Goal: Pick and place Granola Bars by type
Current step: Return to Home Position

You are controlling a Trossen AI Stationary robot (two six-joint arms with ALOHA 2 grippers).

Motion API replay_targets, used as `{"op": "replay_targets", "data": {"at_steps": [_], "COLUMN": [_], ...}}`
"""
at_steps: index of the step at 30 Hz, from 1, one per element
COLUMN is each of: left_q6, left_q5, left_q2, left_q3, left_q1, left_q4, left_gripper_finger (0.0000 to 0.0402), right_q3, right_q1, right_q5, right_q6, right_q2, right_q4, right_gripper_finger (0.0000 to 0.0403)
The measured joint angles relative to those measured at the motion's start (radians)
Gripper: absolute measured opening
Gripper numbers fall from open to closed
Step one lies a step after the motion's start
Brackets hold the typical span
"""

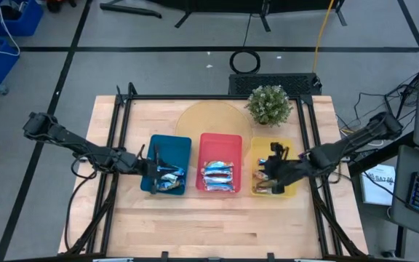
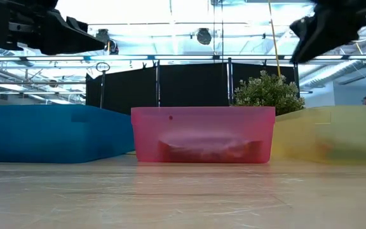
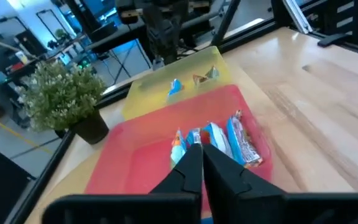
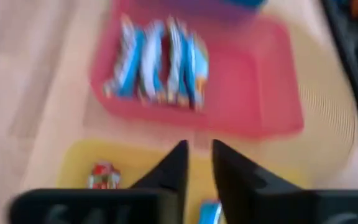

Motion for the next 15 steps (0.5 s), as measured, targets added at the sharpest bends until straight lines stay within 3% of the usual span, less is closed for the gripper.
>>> {"op": "replay_targets", "data": {"at_steps": [3,9,12,15], "left_q6": [0.027,0.223,0.248,0.185], "left_q5": [0.000,0.155,0.294,0.447], "left_q2": [-0.003,-0.025,-0.063,-0.088], "left_q3": [0.000,0.000,0.000,0.000], "left_q1": [-0.005,0.021,0.116,0.280], "left_q4": [0.001,-0.024,0.016,0.018], "left_gripper_finger": [0.0006,0.0005,0.0005,0.0004], "right_q3": [-0.077,-0.310,-0.427,-0.529], "right_q1": [0.008,-0.001,-0.030,-0.067], "right_q5": [-0.005,-0.006,0.000,-0.002], "right_q6": [-0.118,-0.219,-0.242,-0.266], "right_q2": [-0.106,-0.387,-0.534,-0.670], "right_q4": [0.146,0.407,0.547,0.682], "right_gripper_finger": [0.0013,0.0006,0.0002,0.0001]}}
